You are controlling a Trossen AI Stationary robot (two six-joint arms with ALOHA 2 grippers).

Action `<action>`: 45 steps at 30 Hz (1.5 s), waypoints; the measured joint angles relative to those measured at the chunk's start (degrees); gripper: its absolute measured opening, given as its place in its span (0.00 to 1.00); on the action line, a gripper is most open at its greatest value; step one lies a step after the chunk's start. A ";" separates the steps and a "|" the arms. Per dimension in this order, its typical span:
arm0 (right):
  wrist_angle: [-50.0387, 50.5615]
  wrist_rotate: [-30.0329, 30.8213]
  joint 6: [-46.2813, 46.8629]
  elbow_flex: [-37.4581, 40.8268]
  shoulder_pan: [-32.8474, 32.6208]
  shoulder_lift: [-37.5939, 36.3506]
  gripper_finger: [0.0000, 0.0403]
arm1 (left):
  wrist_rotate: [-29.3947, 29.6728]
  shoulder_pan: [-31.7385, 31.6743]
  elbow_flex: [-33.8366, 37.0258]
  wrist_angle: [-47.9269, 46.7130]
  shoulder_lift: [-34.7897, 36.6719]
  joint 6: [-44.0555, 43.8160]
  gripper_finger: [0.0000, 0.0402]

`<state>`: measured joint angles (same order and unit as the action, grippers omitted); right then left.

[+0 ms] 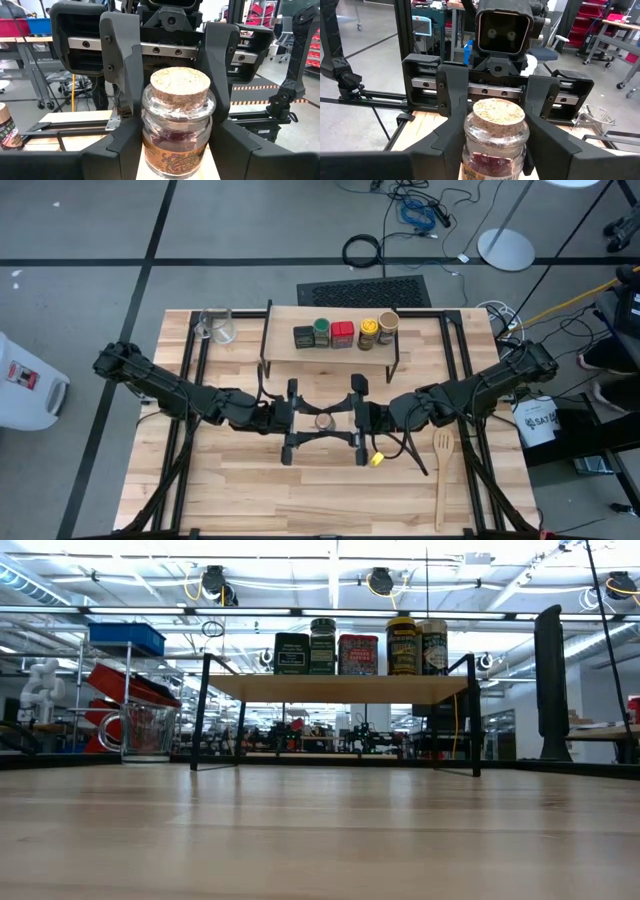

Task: Shelf spices
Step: Put the brown seasoning bottle on the shelf

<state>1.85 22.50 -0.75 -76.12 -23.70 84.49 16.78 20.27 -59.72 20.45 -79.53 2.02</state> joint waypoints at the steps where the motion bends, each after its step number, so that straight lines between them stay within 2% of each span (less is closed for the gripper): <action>1: -0.11 0.00 -0.17 0.00 0.00 0.00 0.45 | 0.00 0.00 0.00 -0.01 0.01 0.00 0.49; 4: -0.27 0.03 -1.08 0.00 -0.26 0.02 0.49 | -0.18 0.00 0.00 0.03 0.00 -0.02 0.49; 12: -0.28 1.31 -1.77 0.00 -0.87 0.07 0.70 | -0.17 -0.11 0.00 0.17 0.00 -0.10 0.49; 15: -0.28 1.73 -1.95 0.00 -1.20 0.02 0.73 | -0.15 -0.11 0.00 0.15 0.02 -0.11 0.49; 20: -0.21 6.74 -3.94 0.00 -2.81 -0.86 0.74 | 0.32 -0.11 0.00 -0.26 0.01 -0.15 0.49; 25: 0.08 7.81 -4.54 0.00 -3.99 -1.74 0.74 | 0.28 -0.11 0.00 -0.31 0.02 -0.15 0.49; 36: 7.14 19.65 -3.91 0.00 -8.01 -5.09 0.74 | 0.47 -0.36 0.00 -1.15 0.56 2.13 0.49; 40: 7.42 22.35 -3.93 0.00 -10.48 -6.20 0.74 | 1.21 -2.72 0.00 -3.56 3.52 2.86 0.49; 45: 8.17 24.57 -4.35 0.00 -12.91 -7.23 0.74 | 1.42 -6.77 0.00 -11.48 9.17 2.80 0.49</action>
<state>10.02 47.07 -5.10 -76.12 -36.61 77.26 18.20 13.50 -59.72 8.97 -70.35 4.82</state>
